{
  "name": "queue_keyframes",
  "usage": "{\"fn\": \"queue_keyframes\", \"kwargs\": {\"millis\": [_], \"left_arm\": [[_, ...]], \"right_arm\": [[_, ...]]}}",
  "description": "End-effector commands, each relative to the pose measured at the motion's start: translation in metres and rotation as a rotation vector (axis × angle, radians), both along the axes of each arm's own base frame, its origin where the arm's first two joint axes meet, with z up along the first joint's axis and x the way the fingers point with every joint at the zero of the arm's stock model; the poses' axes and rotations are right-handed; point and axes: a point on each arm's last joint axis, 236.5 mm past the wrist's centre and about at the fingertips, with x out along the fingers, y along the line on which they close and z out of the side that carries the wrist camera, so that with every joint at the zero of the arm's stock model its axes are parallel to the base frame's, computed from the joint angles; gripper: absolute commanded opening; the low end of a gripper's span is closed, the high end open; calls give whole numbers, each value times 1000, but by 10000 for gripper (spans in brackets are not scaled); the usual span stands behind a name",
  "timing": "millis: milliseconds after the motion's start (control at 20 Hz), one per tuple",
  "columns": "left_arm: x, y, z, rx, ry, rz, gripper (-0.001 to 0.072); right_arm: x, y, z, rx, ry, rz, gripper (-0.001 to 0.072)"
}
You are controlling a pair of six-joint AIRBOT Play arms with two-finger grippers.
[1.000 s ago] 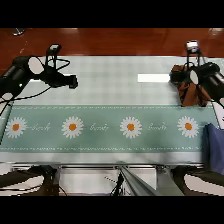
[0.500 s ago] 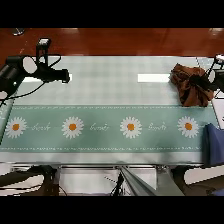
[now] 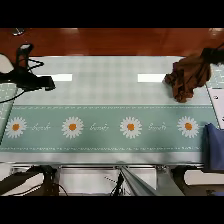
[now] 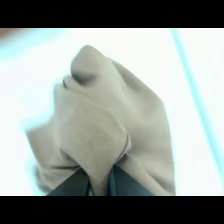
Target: Fold the shirts.
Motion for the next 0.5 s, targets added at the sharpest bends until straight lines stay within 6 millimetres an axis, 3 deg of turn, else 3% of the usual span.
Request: {"fn": "queue_keyframes", "kwargs": {"millis": [0,100,250,350,450], "left_arm": [[-40,-36,43,-173,-142,-28,703],[-71,-61,57,-292,-218,-41,704],[-110,-75,52,-361,-240,-49,703],[-122,-76,44,-364,-242,-49,703],[-124,-77,38,-368,-227,-47,703]], "right_arm": [[-32,55,161,-83,-301,124,26],[-64,91,227,-130,-434,199,26],[-116,141,306,-183,-625,310,26],[-150,167,347,-198,-734,371,26],[-181,198,365,-146,-777,460,26]]}}
